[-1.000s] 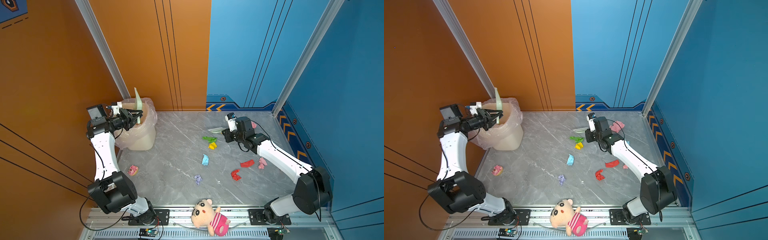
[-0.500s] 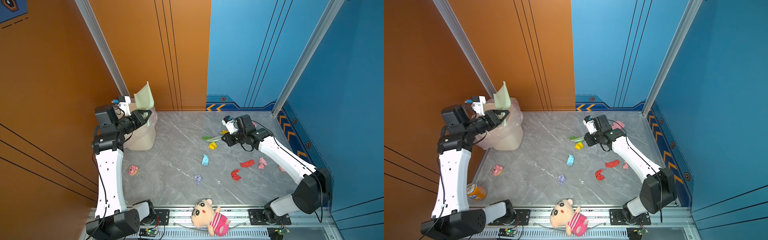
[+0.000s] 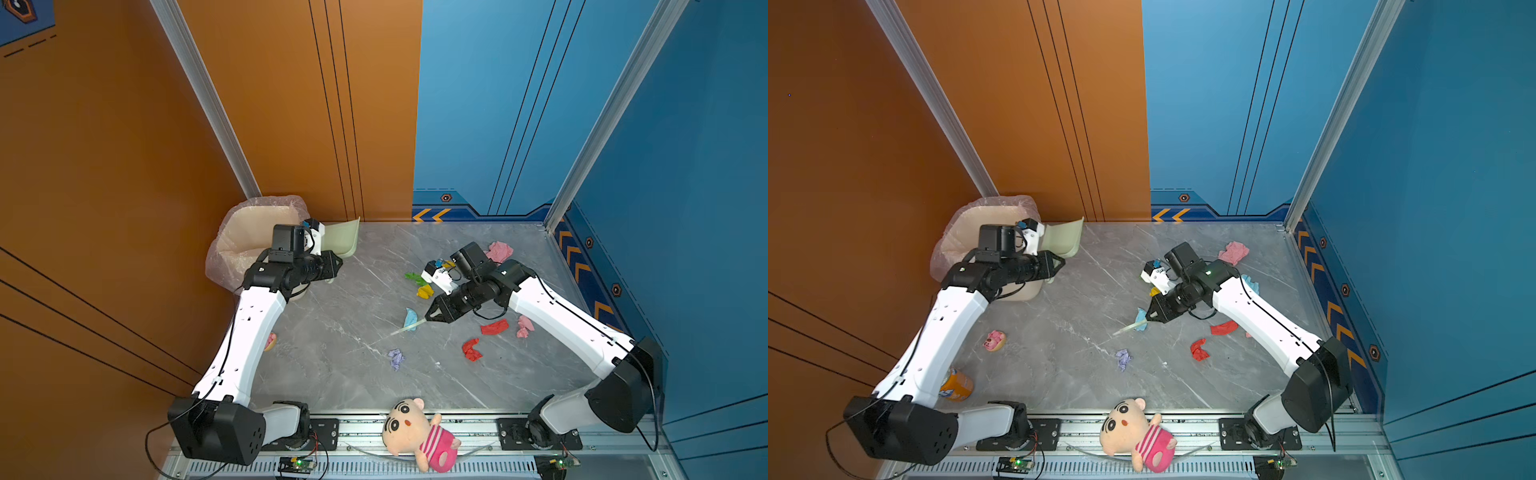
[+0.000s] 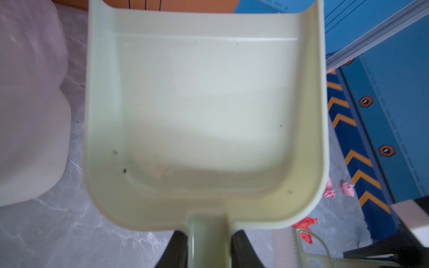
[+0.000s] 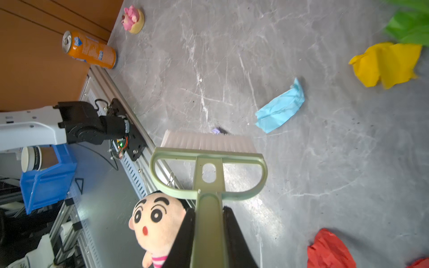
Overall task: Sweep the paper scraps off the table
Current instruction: 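Move the left gripper's dustpan to the purple scraps while the right follows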
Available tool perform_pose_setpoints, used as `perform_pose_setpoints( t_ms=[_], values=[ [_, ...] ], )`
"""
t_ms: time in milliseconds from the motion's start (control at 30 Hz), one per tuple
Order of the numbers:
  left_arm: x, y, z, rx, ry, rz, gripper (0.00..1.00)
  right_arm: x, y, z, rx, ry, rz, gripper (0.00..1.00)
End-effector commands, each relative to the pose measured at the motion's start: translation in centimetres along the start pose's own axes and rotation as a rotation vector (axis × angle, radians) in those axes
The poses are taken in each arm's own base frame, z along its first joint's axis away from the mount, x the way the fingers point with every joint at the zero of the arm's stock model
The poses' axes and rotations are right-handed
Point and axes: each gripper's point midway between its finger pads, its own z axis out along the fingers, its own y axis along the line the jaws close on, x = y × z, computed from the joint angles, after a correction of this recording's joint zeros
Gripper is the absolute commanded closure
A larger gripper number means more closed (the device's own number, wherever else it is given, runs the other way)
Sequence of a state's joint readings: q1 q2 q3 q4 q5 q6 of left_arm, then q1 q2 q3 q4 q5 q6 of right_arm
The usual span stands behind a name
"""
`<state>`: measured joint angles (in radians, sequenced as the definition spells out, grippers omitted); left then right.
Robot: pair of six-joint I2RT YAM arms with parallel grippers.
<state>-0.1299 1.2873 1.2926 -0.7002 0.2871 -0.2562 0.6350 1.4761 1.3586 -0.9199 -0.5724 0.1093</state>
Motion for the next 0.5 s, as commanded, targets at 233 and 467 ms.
perform_pose_setpoints(
  t_ms=[233,467],
  values=[
    [5.5,2.7,2.7,-0.156,0.169,0.046,0.75,5.3,5.0,3.2,-0.213,0.259,0.030,1.00],
    [6.5,3.5,3.5,-0.183,0.206,0.040,0.74,5.8,4.3,6.7,-0.234,0.349,0.039,1.00]
  ],
)
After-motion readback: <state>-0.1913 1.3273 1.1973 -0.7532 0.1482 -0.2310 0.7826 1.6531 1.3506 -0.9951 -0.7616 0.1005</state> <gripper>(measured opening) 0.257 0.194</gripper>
